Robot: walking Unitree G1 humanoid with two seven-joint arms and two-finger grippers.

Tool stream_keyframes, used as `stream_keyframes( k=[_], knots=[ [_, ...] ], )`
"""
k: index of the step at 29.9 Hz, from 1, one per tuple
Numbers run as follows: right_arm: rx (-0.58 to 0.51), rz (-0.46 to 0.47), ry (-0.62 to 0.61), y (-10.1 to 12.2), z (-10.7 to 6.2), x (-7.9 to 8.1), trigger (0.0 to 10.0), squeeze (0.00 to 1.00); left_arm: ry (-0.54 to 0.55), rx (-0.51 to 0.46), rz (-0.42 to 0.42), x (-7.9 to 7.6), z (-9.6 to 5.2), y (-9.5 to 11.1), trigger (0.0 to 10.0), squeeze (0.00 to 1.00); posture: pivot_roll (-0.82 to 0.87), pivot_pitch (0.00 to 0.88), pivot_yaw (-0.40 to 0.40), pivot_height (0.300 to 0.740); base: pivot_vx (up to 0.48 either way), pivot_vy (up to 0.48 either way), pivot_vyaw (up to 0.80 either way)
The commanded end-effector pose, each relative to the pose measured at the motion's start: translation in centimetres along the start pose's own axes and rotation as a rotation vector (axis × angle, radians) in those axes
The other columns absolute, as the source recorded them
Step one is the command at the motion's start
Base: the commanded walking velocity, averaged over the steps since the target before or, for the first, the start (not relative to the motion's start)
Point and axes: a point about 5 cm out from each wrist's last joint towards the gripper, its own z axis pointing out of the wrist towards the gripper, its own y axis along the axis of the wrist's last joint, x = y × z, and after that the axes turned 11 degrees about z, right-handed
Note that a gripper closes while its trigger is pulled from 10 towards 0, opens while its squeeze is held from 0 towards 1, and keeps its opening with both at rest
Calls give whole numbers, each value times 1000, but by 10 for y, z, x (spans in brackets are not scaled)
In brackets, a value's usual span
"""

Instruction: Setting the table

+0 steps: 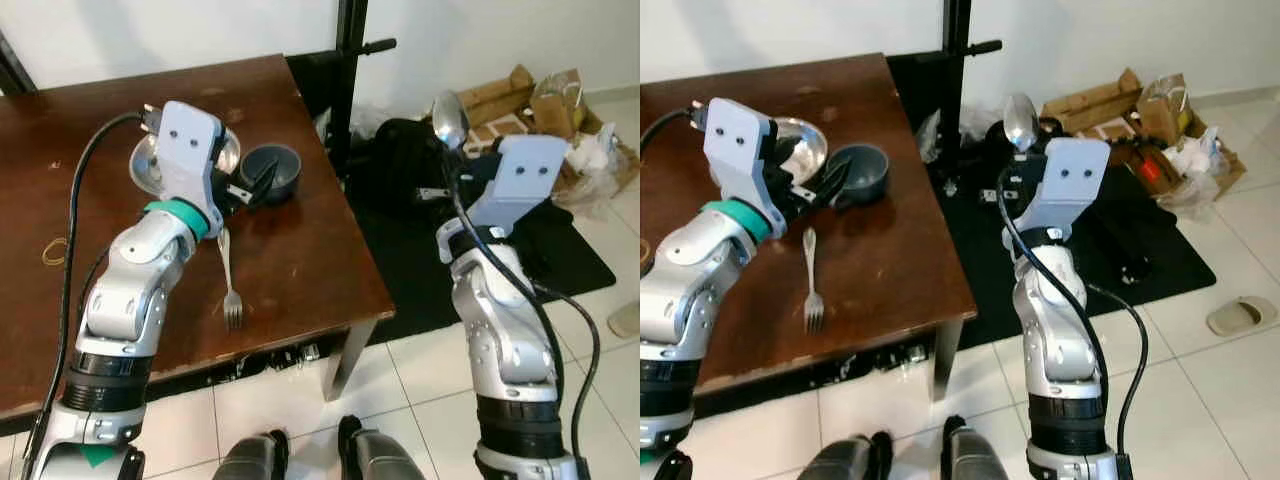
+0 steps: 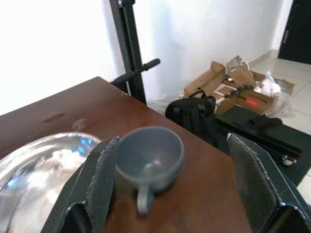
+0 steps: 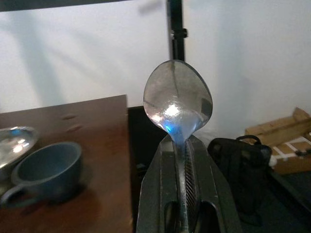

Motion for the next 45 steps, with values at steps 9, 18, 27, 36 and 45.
stream_keyframes(
  k=[9, 18, 27, 36, 45],
  knots=[
    [12, -3, -13, -4, -1, -2, 10000, 0, 5, 32, -4, -2, -2, -10, 10000, 0, -9, 0, 41, 740, -457, 0, 0],
    [20, 94, -71, -4, 2, -9, 10000, 0, 12, 31, -6, -1, -4, -10, 10000, 0, -5, 0, 40, 740, -457, 0, 0],
    [13, 122, -65, -4, 3, -6, 10000, 0, 11, 31, -3, -1, -3, -10, 10000, 0, -2, 0, 45, 740, -457, 0, 0],
    [11, 131, -58, -5, 3, -4, 10000, 0, 6, 29, 0, 0, -2, -9, 10000, 0, 1, 0, 52, 740, -458, 0, 0],
    [12, 136, -53, -6, 4, -3, 10000, 0, 4, 28, 4, 0, -1, -9, 10000, 0, 3, 0, 53, 740, -462, 0, 0]
  ],
)
